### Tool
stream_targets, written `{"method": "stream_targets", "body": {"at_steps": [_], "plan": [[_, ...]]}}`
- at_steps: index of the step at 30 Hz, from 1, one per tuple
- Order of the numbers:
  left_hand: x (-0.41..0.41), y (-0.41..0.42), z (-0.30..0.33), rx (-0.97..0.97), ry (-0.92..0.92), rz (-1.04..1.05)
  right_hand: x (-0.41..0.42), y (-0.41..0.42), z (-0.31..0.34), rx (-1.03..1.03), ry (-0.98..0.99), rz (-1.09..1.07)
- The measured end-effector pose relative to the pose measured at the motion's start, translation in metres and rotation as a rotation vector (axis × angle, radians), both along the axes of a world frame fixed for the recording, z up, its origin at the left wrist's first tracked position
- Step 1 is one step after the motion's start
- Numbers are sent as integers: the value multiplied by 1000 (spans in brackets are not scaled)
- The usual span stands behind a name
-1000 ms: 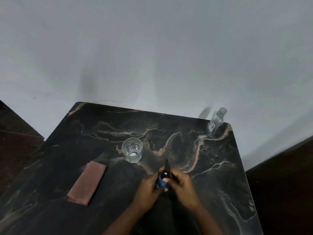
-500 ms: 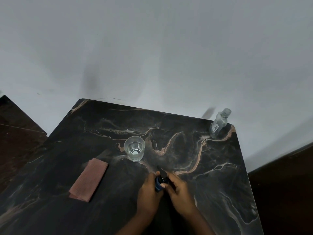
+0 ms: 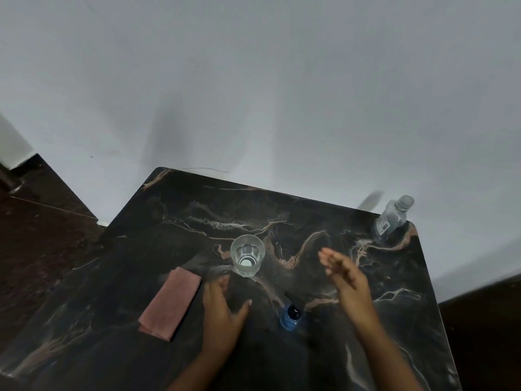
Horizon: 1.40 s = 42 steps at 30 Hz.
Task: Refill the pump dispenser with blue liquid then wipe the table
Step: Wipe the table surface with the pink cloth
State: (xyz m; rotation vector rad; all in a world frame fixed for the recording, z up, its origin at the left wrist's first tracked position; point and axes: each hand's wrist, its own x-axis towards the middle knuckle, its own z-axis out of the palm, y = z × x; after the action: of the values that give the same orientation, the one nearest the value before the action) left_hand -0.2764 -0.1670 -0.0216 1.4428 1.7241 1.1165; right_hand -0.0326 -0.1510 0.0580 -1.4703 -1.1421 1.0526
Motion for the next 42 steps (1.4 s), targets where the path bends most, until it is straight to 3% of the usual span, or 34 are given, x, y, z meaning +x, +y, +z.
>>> {"method": "stream_targets", "body": {"at_steps": [4,8,11,14,17,22,29,35,42], "plan": [[-11,61,27,-49,20,-73,-30,68,34,-237,-260,369],[-8,89,30,-157,22,-201,-86,111,42,-370,-692,739],[-4,97,15,-203,4,-246,-115,126,36,-467,-943,864],[2,97,1,-205,-35,-254,-127,130,25,-519,-1081,857],[2,96,-5,-190,-46,-240,-130,133,19,-491,-1098,807],[-10,113,12,-76,-48,-136,-148,145,24,-370,-965,711],[-57,208,44,27,46,-97,-193,229,22,-159,-874,535],[-94,287,18,57,17,-72,-225,305,-15,-139,-803,524],[-111,323,-2,21,44,-57,-242,347,-42,-123,-877,550]]}}
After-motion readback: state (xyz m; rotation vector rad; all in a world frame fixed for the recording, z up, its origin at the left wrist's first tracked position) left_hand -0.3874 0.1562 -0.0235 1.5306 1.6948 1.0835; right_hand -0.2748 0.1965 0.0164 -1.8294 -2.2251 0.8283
